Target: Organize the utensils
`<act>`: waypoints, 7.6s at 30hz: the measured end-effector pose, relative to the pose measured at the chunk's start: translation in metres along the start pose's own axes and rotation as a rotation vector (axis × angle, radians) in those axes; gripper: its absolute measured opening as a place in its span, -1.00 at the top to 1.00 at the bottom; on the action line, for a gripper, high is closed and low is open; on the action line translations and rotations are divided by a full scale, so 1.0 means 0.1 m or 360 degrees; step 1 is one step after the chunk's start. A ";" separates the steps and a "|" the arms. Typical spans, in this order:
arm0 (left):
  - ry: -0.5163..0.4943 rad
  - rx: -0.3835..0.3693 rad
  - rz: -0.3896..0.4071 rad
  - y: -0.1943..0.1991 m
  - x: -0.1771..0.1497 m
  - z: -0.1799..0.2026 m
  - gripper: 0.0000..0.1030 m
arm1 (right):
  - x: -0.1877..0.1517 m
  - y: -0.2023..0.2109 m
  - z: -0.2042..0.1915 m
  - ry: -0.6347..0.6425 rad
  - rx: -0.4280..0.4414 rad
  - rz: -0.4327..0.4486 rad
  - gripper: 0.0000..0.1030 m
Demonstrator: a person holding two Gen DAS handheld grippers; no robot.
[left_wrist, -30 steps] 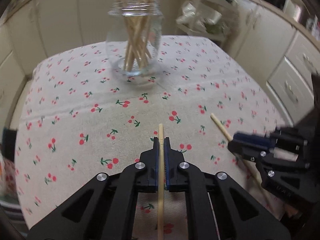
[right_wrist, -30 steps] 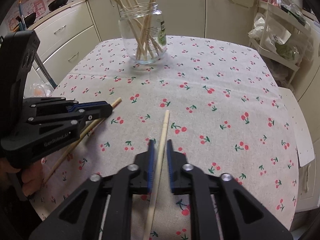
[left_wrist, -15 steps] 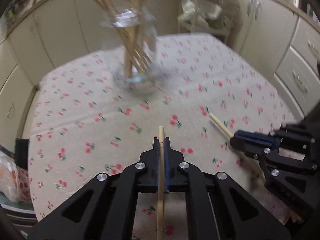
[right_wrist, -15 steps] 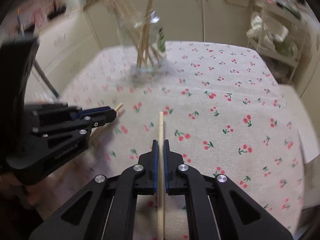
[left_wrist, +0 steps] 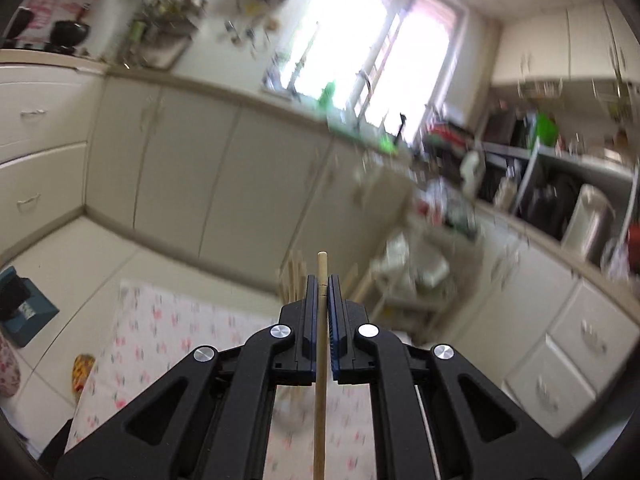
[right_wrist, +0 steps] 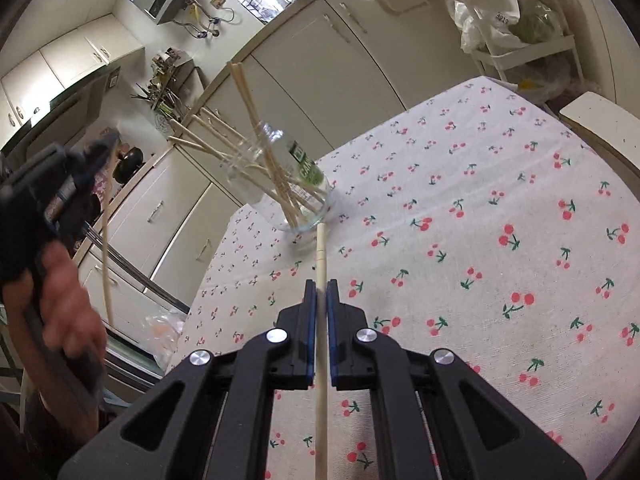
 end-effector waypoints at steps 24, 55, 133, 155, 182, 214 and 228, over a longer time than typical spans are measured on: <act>0.0218 0.0221 0.0657 -0.72 0.56 0.07 0.91 | 0.00 0.08 0.06 -0.0038 0.0155 0.0038 0.88; -0.0104 0.0362 0.0596 -0.99 -0.04 0.12 0.91 | 0.00 0.07 0.05 -0.0054 0.0192 0.0035 0.88; 0.0389 0.0573 -0.0042 -0.06 -1.09 -1.08 -0.58 | 1.42 -0.52 -0.73 0.0096 -0.0045 0.0914 0.84; 0.0365 0.0568 -0.0110 -0.14 -1.15 -1.05 -0.58 | 1.39 -1.87 -0.03 0.0674 -0.0240 -0.0391 0.50; 0.0344 0.0571 -0.0176 -0.24 -1.21 -1.03 -0.62 | 1.26 -2.00 -0.11 0.1608 -0.0249 -0.0553 0.21; 0.0354 0.0560 -0.0195 -0.28 -1.24 -1.04 -0.63 | 1.10 -1.47 0.01 0.0927 -0.0775 -0.0537 0.89; 0.0365 0.0556 -0.0211 -0.30 -1.24 -1.05 -0.64 | 1.64 -0.06 -0.90 -0.0023 0.0243 0.0813 0.89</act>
Point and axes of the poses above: each gripper's, at about its wrist camera, not at the fingertips, and y roughly against the way its jaws point, z to its right, x to its top, the point moved 4 cm from there along -y, roughly the way its jaws point, and after that the axes turned 3 degrees about -y, right-handed, at the moved point
